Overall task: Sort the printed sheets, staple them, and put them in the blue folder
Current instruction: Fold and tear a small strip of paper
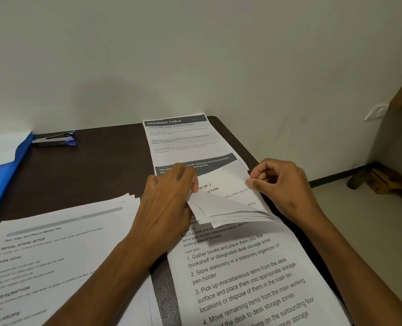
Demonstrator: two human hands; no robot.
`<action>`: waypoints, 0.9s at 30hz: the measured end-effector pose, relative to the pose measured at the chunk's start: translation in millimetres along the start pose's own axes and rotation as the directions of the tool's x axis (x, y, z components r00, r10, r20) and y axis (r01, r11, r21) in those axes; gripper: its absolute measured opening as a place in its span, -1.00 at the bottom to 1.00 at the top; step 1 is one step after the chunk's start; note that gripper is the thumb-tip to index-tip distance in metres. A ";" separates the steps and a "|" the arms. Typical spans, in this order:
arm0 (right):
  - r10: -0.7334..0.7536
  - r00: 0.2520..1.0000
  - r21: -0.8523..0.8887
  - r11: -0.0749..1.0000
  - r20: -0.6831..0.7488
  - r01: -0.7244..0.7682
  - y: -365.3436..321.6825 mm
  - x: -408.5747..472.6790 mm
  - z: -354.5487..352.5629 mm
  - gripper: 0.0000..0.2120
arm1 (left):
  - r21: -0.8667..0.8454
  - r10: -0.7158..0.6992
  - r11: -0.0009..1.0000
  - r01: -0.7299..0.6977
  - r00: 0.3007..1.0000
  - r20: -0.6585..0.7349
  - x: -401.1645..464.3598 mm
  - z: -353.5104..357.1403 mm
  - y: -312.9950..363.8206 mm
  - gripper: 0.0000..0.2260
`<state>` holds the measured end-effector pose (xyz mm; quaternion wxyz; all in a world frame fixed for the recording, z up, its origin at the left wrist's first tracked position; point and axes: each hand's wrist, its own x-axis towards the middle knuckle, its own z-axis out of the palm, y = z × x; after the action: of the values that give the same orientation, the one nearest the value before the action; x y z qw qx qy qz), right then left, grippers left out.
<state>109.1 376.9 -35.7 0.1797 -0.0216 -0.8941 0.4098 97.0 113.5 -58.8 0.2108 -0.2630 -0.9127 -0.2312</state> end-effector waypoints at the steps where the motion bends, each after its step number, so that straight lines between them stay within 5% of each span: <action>1: -0.016 1.000 -0.010 1.000 0.003 0.016 -0.6 -0.4 -0.6 -0.84 | -0.005 -0.003 1.000 0.003 1.000 0.002 0.1 0.1 0.0 -0.53; 8: -0.117 0.991 0.152 0.983 0.063 0.107 -5.9 -1.2 -4.5 -0.86 | -0.032 -0.046 0.998 0.047 0.998 0.037 0.0 -1.4 2.1 -0.50; 13: -0.191 0.913 0.548 0.835 0.360 -0.042 -22.4 -11.1 -13.7 -0.92 | -0.044 -0.052 0.998 0.053 0.998 0.028 -2.1 -1.9 1.7 -0.61; 16: -0.255 0.821 0.547 0.833 0.511 -0.083 -23.2 -13.3 -15.6 -0.92 | -0.068 -0.060 0.996 0.059 0.998 -0.009 -2.3 -4.1 4.8 -0.70; 22: -0.277 0.751 0.487 0.871 0.600 -0.068 -22.5 -13.5 -15.3 -0.93 | -0.062 -0.030 0.998 0.033 0.998 0.052 -0.6 -2.9 2.6 -0.45; 27: -0.256 0.842 0.494 0.869 0.475 -0.015 -26.4 -12.9 -16.2 -0.85 | 0.001 -0.020 1.000 0.020 0.999 0.039 -0.8 -4.8 5.6 -0.64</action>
<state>129.6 368.7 -10.4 -0.0460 0.1944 -0.7781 0.5955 102.0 114.9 -53.6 0.1906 -0.2583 -0.9192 -0.2280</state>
